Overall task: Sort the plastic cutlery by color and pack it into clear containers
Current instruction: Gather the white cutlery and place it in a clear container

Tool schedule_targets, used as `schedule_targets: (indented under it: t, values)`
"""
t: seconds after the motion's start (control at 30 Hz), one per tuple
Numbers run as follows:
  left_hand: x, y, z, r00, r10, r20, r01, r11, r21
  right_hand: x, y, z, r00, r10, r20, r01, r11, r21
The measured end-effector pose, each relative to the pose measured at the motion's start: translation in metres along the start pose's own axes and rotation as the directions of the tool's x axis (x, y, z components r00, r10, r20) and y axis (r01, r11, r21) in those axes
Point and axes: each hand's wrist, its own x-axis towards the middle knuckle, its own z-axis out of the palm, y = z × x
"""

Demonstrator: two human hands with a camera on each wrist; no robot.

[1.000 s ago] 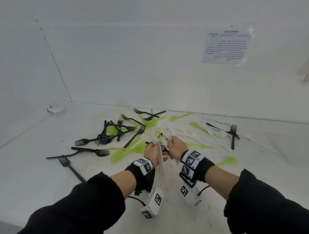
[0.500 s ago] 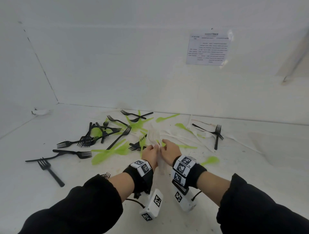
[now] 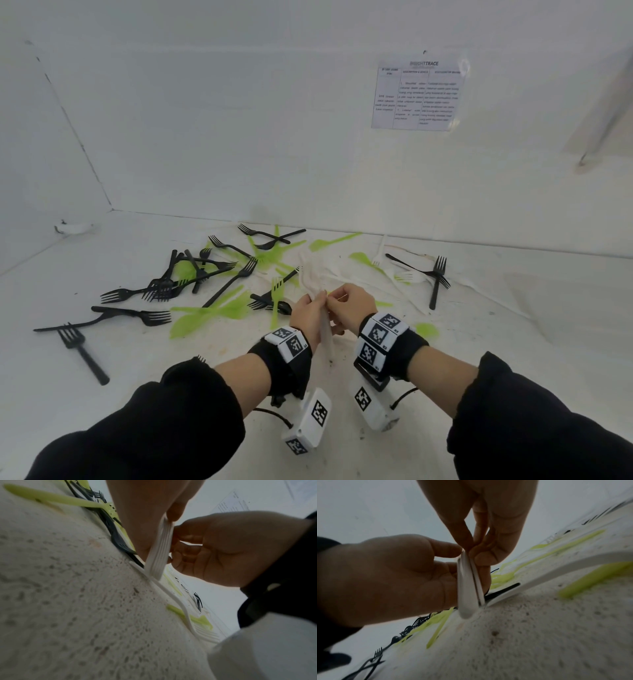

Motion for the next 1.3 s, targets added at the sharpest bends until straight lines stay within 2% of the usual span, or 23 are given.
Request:
schedule_targets:
  t: [0.07, 0.13, 0.2, 0.3, 0.33, 0.43, 0.5, 0.57, 0.63, 0.73, 0.83, 0.9, 1.0, 1.07, 1.13, 1.23, 1.3]
  values:
    - [0.004, 0.001, 0.000, 1.000, 0.000, 0.007, 0.000, 1.000, -0.003, 0.006, -0.004, -0.002, 0.997, 0.002, 0.073, 0.000, 1.000, -0.030]
    - [0.007, 0.004, -0.003, 0.999, 0.035, -0.035, -0.033, 0.998, 0.056, 0.019, -0.008, -0.012, 0.990, -0.011, 0.142, 0.029, 0.992, -0.127]
    - [0.013, 0.009, -0.008, 0.997, 0.054, -0.061, -0.049, 0.995, 0.082, 0.042, -0.008, -0.025, 0.998, 0.002, 0.065, 0.017, 0.959, -0.284]
    - [0.018, 0.017, -0.014, 0.995, 0.060, -0.074, -0.054, 0.995, 0.085, 0.077, 0.006, -0.046, 0.992, 0.101, -0.080, -0.128, 0.837, -0.532]
    - [0.019, 0.020, -0.016, 0.995, 0.057, -0.078, -0.051, 0.996, 0.079, 0.083, 0.010, -0.049, 0.989, 0.127, -0.073, -0.146, 0.777, -0.613]
    - [0.022, 0.021, -0.022, 0.997, 0.019, -0.076, -0.014, 0.998, 0.057, 0.102, 0.027, -0.053, 0.992, 0.128, 0.012, -0.072, 0.633, -0.771]
    - [0.022, 0.021, -0.024, 0.998, -0.002, -0.067, 0.005, 0.999, 0.050, 0.109, 0.028, -0.052, 0.991, 0.131, 0.004, -0.079, 0.619, -0.781]
    - [0.023, 0.020, -0.025, 0.997, -0.016, -0.070, 0.020, 0.999, 0.044, 0.107, 0.021, -0.050, 0.990, 0.143, 0.002, -0.093, 0.651, -0.754]
    - [0.024, 0.019, -0.025, 0.997, -0.024, -0.072, 0.027, 0.999, 0.034, 0.107, 0.019, -0.045, 0.986, 0.155, 0.060, -0.060, 0.670, -0.740]
    - [0.025, 0.019, -0.023, 0.996, -0.042, -0.075, 0.043, 0.999, 0.016, 0.105, 0.021, -0.038, 0.961, 0.241, 0.140, -0.045, 0.629, -0.776]
    - [0.024, 0.019, -0.023, 0.996, -0.050, -0.077, 0.051, 0.999, 0.016, 0.108, 0.025, -0.036, 0.963, 0.224, 0.149, -0.021, 0.617, -0.787]
    - [0.025, 0.018, -0.024, 0.996, -0.049, -0.078, 0.051, 0.998, 0.022, 0.107, 0.024, -0.035, 0.973, 0.192, 0.130, -0.033, 0.670, -0.742]
    - [0.026, 0.016, -0.026, 0.995, -0.053, -0.086, 0.054, 0.998, 0.013, 0.105, 0.021, -0.037, 0.997, 0.079, 0.011, -0.057, 0.809, -0.584]
    - [0.027, 0.015, -0.027, 0.994, -0.055, -0.091, 0.057, 0.998, 0.015, 0.106, 0.017, -0.040, 0.999, 0.032, -0.021, -0.039, 0.850, -0.526]
    - [0.027, 0.013, -0.028, 0.994, -0.056, -0.095, 0.058, 0.998, 0.020, 0.108, 0.014, -0.040, 1.000, -0.011, 0.019, 0.020, 0.838, -0.545]
    - [0.028, 0.011, -0.030, 0.993, -0.061, -0.096, 0.063, 0.998, 0.013, 0.111, 0.010, -0.029, 0.982, -0.047, 0.182, 0.156, 0.744, -0.650]
    - [0.031, 0.012, -0.032, 0.993, -0.063, -0.102, 0.064, 0.998, 0.010, 0.113, 0.007, -0.019, 0.961, -0.058, 0.272, 0.230, 0.715, -0.660]
